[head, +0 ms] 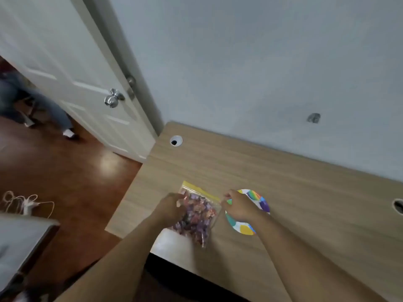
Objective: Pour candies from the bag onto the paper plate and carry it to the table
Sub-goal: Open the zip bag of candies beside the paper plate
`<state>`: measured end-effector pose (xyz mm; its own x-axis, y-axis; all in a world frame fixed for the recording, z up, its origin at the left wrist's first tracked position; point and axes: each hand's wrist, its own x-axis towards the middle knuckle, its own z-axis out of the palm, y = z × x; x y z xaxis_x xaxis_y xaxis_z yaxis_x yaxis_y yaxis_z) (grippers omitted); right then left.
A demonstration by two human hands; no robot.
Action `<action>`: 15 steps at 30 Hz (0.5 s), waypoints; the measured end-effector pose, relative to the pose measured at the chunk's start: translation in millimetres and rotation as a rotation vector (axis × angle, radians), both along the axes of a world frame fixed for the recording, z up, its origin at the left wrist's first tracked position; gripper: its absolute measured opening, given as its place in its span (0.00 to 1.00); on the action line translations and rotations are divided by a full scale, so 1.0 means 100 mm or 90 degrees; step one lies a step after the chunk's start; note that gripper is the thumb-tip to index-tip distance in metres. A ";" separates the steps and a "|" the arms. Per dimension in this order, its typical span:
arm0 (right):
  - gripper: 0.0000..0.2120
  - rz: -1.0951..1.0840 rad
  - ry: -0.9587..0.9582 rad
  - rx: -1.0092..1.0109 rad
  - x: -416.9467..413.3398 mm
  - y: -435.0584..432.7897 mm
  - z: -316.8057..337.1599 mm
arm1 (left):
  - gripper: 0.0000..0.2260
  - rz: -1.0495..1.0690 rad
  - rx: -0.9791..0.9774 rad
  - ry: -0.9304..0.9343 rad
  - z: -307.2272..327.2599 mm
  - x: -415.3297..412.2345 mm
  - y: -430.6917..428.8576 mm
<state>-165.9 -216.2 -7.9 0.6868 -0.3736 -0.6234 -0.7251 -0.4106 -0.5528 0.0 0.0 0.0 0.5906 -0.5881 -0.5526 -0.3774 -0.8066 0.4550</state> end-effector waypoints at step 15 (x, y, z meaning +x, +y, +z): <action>0.24 -0.004 0.032 0.012 0.49 0.08 -0.87 | 0.34 -0.134 0.098 0.042 -0.95 -0.38 0.27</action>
